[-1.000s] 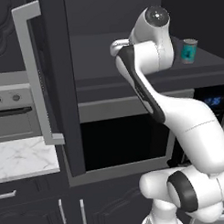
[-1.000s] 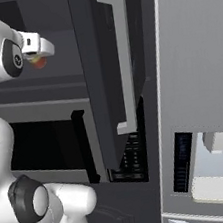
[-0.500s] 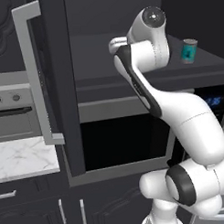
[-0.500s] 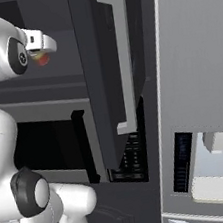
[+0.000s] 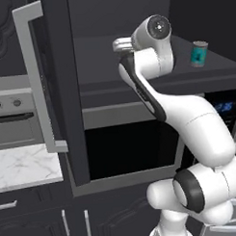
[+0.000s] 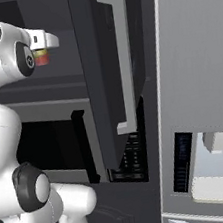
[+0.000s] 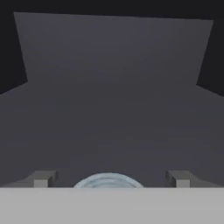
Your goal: Restock the canned food cabinet by taking the new fresh canned food from the counter and placing it in the cabinet. Then, take the old canned food from the cabinet and place it on the counter.
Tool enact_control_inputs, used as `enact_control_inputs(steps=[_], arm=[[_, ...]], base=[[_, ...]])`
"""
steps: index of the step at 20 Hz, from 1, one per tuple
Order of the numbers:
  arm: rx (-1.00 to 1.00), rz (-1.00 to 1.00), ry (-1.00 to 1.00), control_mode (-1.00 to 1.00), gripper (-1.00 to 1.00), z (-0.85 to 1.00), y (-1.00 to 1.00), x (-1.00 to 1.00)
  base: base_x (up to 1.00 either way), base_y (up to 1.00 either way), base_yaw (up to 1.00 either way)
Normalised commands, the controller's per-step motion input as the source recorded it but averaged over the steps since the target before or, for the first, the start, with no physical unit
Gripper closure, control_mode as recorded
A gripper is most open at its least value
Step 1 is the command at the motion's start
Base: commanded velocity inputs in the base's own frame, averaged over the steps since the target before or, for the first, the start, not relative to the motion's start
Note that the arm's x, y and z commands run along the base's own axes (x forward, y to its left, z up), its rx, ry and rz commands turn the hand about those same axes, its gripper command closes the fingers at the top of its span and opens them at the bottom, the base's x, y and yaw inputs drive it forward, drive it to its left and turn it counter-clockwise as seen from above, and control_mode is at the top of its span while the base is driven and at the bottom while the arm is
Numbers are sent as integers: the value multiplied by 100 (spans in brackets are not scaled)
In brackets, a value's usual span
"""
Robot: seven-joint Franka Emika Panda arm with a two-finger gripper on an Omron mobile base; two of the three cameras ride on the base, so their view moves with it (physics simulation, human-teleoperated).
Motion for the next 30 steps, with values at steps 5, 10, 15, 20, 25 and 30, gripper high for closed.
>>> enact_control_inputs(steps=[5, 10, 15, 20, 25, 30], arm=[[1, -1, -12, -100, -100, 58, -5, -88], [0, -1, 0, -100, -100, 69, -27, -100], [0, 0, 19, -100, -100, -13, -91, -100], [0, -1, 39, -100, -100, -19, -100, -87], [0, -2, 12, -100, -100, -11, -48, -23], [0, -6, 5, -100, -100, -30, -12, 7]], base=[[0, 0, 0], [0, 0, 0], [0, 0, 0], [0, 0, 0], [0, 0, 0], [0, 0, 0]])
